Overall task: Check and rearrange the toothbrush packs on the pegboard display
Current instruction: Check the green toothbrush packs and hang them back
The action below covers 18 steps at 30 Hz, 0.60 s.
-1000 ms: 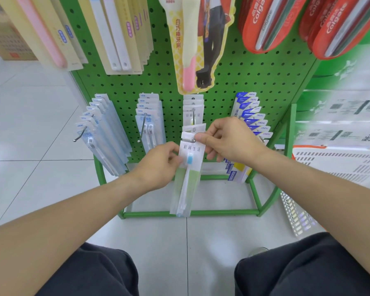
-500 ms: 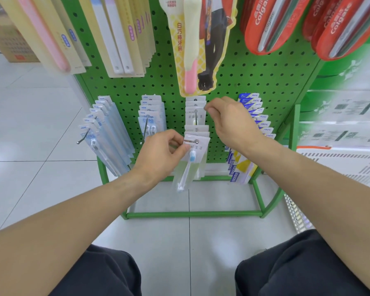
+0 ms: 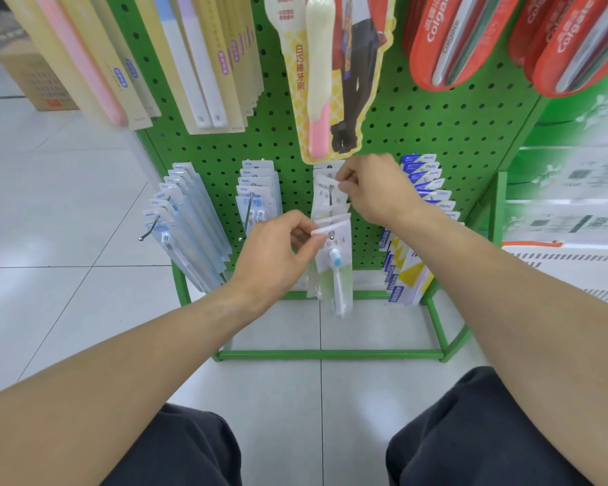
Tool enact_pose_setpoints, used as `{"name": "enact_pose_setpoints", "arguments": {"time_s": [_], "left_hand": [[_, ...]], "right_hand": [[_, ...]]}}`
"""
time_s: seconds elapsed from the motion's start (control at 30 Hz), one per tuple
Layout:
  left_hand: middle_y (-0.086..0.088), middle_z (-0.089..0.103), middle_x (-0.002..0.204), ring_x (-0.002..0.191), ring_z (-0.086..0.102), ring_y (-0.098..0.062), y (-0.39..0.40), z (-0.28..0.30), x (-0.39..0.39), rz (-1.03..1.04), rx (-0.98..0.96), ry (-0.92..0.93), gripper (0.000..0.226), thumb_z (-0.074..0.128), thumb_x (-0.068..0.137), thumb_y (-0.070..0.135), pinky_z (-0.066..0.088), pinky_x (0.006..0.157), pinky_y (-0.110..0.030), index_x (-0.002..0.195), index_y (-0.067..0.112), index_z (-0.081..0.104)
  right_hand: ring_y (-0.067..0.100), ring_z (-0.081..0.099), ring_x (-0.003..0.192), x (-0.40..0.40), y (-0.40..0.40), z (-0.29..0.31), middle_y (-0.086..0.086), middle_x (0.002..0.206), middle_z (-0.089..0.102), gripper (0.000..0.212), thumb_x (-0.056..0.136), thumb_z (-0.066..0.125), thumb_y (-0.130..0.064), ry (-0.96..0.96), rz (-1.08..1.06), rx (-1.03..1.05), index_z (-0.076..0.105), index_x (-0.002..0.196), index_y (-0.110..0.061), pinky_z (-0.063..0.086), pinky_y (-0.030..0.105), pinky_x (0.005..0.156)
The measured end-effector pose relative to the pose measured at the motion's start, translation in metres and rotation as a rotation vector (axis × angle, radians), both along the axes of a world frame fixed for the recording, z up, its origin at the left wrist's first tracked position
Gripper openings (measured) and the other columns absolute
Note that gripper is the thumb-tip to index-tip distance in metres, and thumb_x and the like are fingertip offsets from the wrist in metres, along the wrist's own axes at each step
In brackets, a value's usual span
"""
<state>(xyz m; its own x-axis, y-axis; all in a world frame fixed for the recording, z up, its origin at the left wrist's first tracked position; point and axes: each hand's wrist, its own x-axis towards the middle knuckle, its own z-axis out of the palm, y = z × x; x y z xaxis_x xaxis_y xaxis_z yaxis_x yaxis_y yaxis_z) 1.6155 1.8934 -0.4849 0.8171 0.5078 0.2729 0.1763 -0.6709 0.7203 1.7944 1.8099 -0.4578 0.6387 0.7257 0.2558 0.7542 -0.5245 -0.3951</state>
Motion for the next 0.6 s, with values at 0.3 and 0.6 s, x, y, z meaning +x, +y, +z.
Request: {"name": "enact_pose_setpoints", "arguments": {"time_s": [0.3, 0.6], "left_hand": [[0.014, 0.056, 0.119, 0.104, 0.052, 0.003, -0.011, 0.0, -0.001, 0.01, 0.121, 0.018, 0.034, 0.063, 0.097, 0.027, 0.041, 0.089, -0.015, 0.129, 0.019, 0.054], [0.006, 0.059, 0.11, 0.103, 0.052, -0.004, -0.031, 0.017, -0.007, -0.089, 0.249, -0.2, 0.027, 0.057, 0.094, 0.002, 0.033, 0.088, -0.004, 0.119, 0.011, 0.062]], "right_hand": [[0.028, 0.066, 0.087, -0.003, -0.039, 0.008, 0.007, 0.093, 0.072, 0.017, 0.096, 0.057, -0.009, -0.026, 0.006, -0.019, 0.072, 0.104, -0.009, 0.057, 0.041, 0.079], [0.004, 0.059, 0.073, -0.019, -0.099, 0.038, -0.002, 0.082, 0.069, 0.012, 0.095, 0.064, -0.01, 0.052, 0.147, -0.014, 0.074, 0.1, -0.013, 0.042, 0.007, 0.065]]}}
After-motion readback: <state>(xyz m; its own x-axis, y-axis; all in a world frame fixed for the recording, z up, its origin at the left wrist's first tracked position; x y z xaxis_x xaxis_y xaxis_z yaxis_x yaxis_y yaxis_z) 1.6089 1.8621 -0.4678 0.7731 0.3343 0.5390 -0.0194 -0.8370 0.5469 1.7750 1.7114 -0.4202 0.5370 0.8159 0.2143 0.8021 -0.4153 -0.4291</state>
